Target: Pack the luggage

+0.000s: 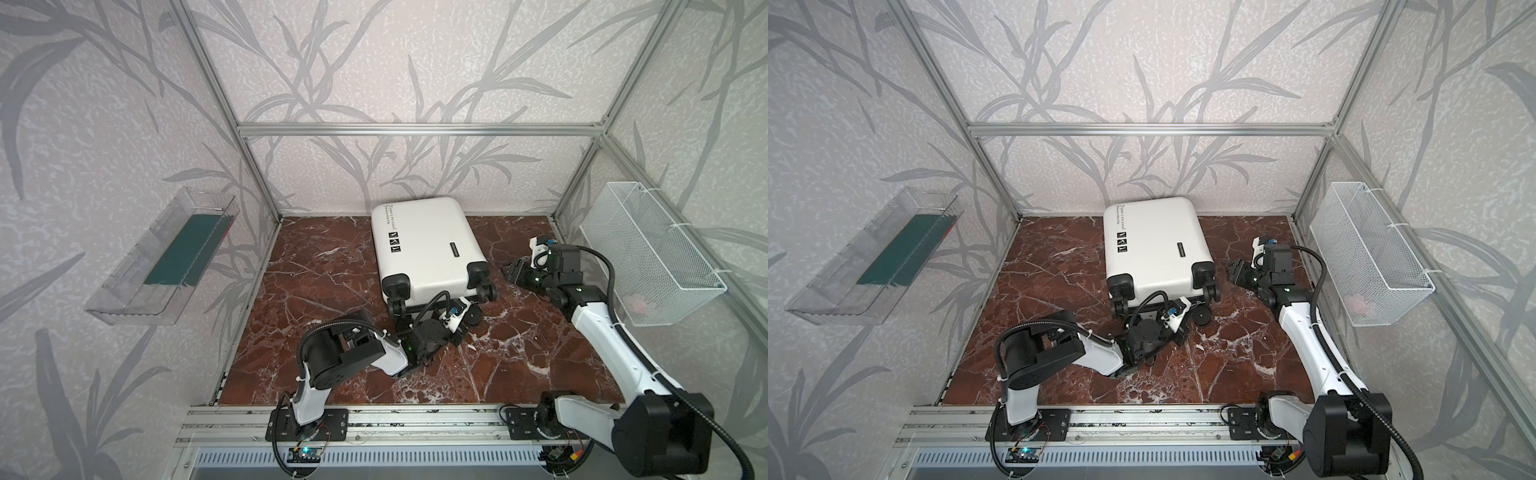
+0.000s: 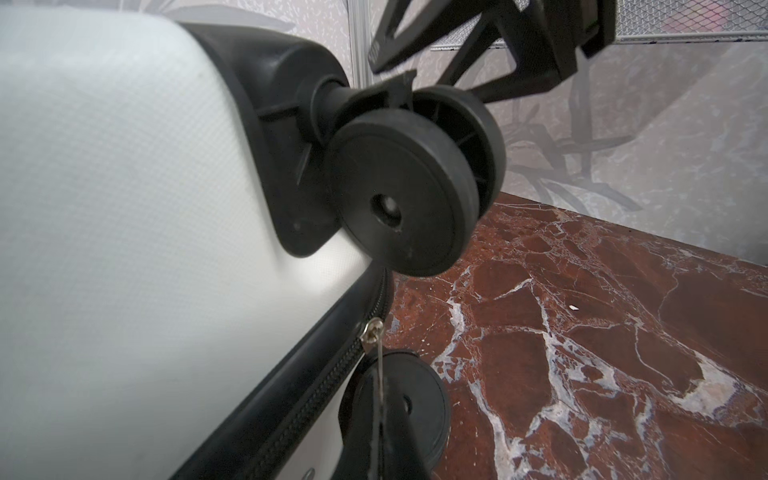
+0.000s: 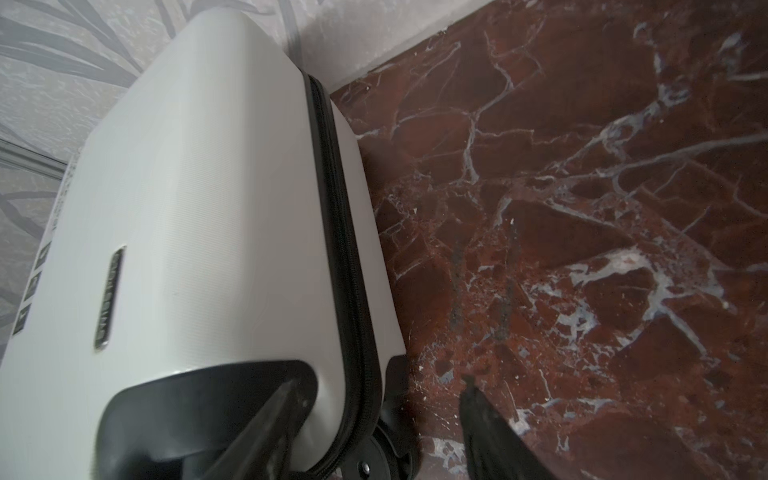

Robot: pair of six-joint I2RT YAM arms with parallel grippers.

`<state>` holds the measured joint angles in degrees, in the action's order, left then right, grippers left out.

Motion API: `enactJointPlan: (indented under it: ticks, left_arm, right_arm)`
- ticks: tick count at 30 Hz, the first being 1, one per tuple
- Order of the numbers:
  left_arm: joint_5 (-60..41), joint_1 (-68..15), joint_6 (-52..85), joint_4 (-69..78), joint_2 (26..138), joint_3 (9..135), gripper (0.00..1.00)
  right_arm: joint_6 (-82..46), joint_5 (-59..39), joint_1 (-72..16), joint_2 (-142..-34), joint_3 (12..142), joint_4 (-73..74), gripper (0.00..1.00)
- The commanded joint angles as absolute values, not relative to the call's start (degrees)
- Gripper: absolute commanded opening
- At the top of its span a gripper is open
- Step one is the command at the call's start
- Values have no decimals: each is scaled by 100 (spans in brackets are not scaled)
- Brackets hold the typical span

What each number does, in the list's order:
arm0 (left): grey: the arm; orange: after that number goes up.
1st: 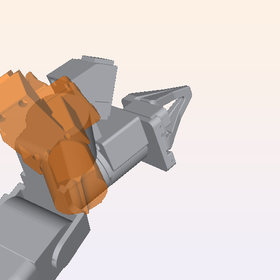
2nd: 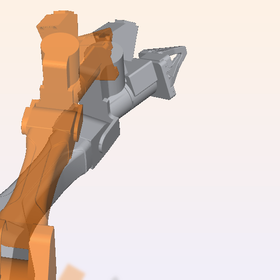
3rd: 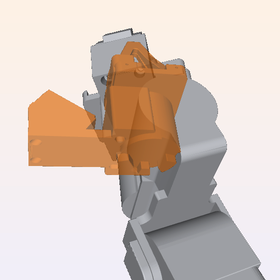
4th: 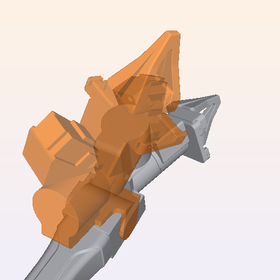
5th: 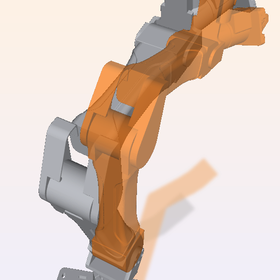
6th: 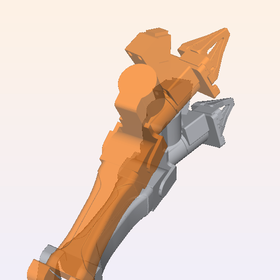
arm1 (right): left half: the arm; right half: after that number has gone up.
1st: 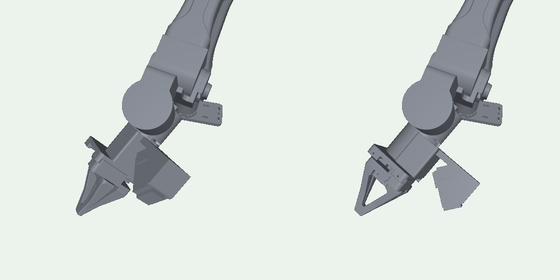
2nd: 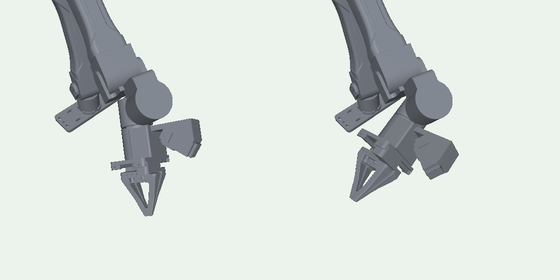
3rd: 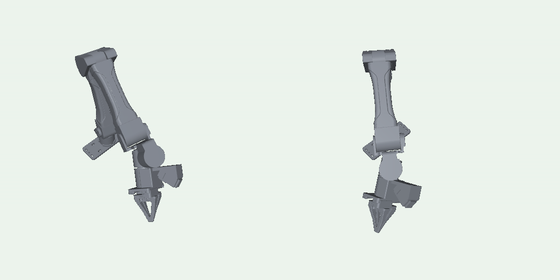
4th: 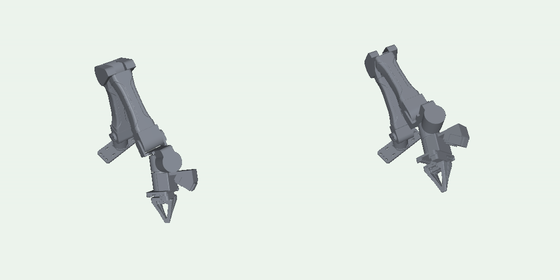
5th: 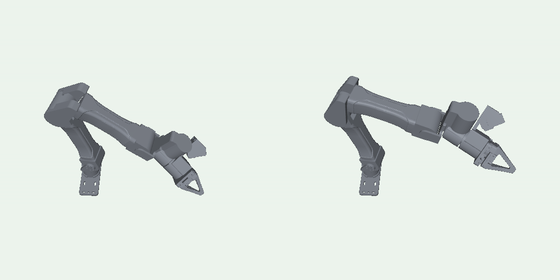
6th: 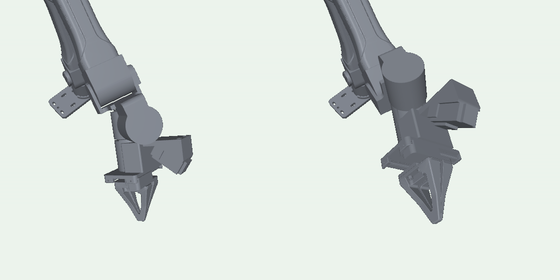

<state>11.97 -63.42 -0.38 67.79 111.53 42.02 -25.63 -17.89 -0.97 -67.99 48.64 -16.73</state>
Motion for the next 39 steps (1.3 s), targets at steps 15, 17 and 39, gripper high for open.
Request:
enactJointPlan:
  ticks: [15,17,39]
  left_arm:
    - [932,-6469,-167,7282,10678,3868,0]
    - [927,-6464,-167,7275,10662,3849,0]
    - [846,-6551,0,7226,10814,3777,0]
  right_arm:
    - [-3241,-3147,20,-7868,3228,201,7]
    - [-3380,-3240,0,-8027,3029,533,2]
    - [-4621,-3319,-1172,-8941,2085,2781,0]
